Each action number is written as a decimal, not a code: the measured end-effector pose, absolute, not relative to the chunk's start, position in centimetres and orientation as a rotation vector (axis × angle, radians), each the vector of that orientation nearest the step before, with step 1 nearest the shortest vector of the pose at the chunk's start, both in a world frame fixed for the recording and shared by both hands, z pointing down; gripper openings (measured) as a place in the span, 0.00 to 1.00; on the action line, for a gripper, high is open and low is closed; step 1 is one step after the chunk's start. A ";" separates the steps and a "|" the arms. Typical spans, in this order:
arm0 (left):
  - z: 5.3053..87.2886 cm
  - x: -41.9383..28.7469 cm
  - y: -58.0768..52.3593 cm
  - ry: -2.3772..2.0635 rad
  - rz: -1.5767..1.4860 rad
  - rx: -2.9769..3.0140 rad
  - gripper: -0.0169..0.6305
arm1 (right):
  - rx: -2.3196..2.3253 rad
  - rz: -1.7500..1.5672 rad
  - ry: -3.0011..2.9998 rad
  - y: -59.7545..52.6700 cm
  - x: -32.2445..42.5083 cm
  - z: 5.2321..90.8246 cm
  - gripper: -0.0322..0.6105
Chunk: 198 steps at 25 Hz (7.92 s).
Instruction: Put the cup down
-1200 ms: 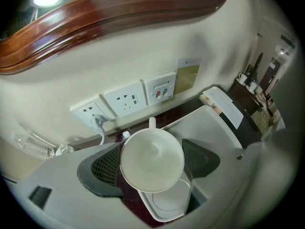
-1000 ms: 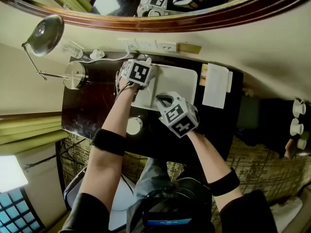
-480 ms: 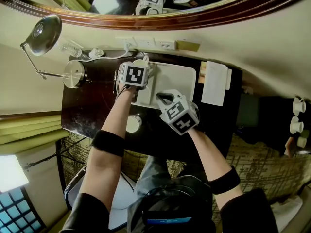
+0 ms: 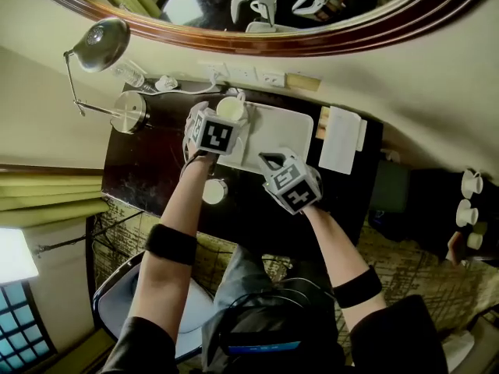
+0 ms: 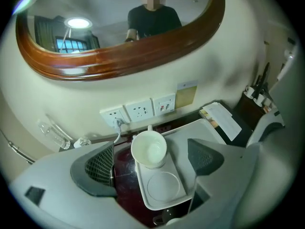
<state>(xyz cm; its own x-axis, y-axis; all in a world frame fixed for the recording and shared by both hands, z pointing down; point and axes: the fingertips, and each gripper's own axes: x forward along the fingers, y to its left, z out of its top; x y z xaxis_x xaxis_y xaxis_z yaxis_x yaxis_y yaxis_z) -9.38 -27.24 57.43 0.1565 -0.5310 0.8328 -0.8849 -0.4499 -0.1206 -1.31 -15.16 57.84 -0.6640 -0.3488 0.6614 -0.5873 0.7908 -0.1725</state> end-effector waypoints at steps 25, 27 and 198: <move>46.2 -11.9 -6.8 -1.618 0.715 2.114 0.07 | 0.549 0.303 -2.365 -7.8 0.2 52.8 0.08; 46.3 -12.8 -5.5 -1.642 0.671 2.082 0.02 | 0.539 0.288 -2.366 -7.2 0.0 52.6 0.08; 55.0 -17.1 -7.3 -1.410 0.556 2.107 0.01 | 0.842 0.286 -2.066 -17.8 -9.4 59.7 0.66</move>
